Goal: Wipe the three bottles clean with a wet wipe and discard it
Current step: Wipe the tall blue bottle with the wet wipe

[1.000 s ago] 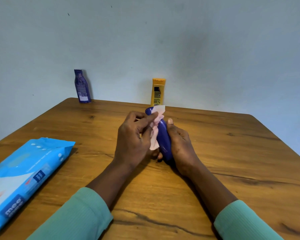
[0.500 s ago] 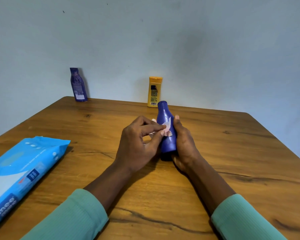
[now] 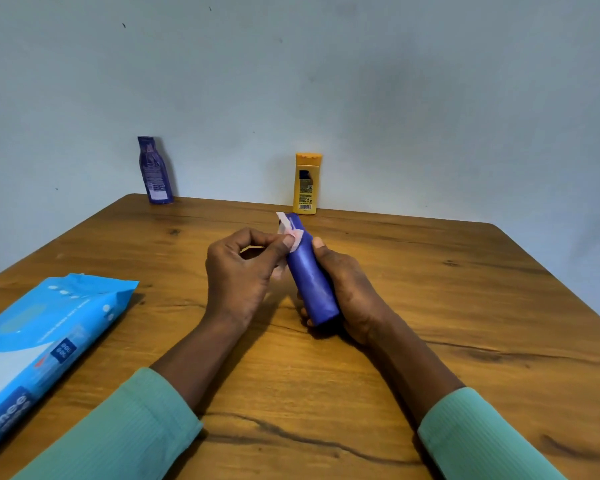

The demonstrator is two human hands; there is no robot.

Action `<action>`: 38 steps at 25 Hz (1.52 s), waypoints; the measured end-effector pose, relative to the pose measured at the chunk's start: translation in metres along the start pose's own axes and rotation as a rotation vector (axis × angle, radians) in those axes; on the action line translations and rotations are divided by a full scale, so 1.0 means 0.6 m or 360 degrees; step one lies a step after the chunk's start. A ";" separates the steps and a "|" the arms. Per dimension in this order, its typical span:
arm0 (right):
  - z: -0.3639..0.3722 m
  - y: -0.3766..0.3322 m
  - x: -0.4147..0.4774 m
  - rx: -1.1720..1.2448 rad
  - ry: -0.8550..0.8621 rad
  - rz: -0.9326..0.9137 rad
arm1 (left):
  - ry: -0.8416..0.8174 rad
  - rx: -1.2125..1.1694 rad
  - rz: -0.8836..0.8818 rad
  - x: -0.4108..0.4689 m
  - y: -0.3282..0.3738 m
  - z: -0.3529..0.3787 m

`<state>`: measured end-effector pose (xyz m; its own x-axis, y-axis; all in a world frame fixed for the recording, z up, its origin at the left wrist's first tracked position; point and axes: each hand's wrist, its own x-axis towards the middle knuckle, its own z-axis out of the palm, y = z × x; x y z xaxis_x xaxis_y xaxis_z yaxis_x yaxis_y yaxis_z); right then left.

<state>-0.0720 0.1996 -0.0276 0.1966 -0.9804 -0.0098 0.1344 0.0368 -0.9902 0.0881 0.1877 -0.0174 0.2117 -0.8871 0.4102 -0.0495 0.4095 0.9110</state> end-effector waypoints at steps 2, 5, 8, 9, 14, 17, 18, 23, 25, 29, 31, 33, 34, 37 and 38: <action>-0.002 0.009 0.006 0.0012 0.0128 -0.0116 | -0.0137 0.0166 0.0076 -0.013 0.003 0.006; -0.005 0.015 0.015 0.0328 0.0347 -0.0149 | -0.0266 0.0362 0.0206 -0.037 0.013 0.022; -0.012 0.015 0.020 0.0668 0.0541 -0.0071 | -0.0392 0.0459 0.0281 -0.049 0.014 0.033; -0.014 0.013 0.023 0.0781 0.0583 -0.0055 | -0.0434 0.0497 0.0298 -0.051 0.014 0.035; -0.010 0.021 0.020 0.0412 0.0531 -0.0187 | -0.0431 0.0575 0.0301 -0.051 0.010 0.032; 0.003 0.019 0.015 0.0029 0.0313 -0.0333 | -0.0130 0.0443 0.0244 -0.035 0.009 0.024; 0.006 0.017 0.014 -0.0024 0.0285 -0.0337 | -0.0077 0.0393 0.0211 -0.031 0.008 0.022; -0.004 0.016 0.015 0.0334 0.0516 -0.0206 | -0.0415 0.0585 0.0200 -0.049 0.009 0.033; -0.012 0.007 0.016 0.0695 0.0636 -0.0054 | -0.0483 0.0647 0.0250 -0.055 0.010 0.040; -0.020 -0.005 0.009 0.1083 0.0740 0.0097 | -0.0575 0.0602 0.0183 -0.061 0.006 0.045; -0.018 -0.006 0.008 0.1119 0.0715 0.0116 | -0.0618 0.0528 0.0105 -0.067 0.007 0.048; -0.019 -0.003 0.015 0.1138 0.0704 0.0105 | -0.0635 0.0331 0.0023 -0.062 0.009 0.046; -0.019 -0.001 0.017 0.1149 0.0695 0.0082 | -0.0611 0.0219 0.0002 -0.058 0.011 0.044; -0.022 0.004 0.017 0.1102 0.0602 0.0056 | -0.0470 0.0007 0.0029 -0.049 0.018 0.037; -0.021 0.004 0.014 0.0992 0.0548 0.0049 | -0.0466 0.0002 0.0041 -0.050 0.019 0.037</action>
<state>-0.0821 0.1892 -0.0315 -0.0948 -0.9787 -0.1819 0.6844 0.0686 -0.7259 0.0595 0.2143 -0.0185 -0.0806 -0.9003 0.4278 -0.0525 0.4324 0.9001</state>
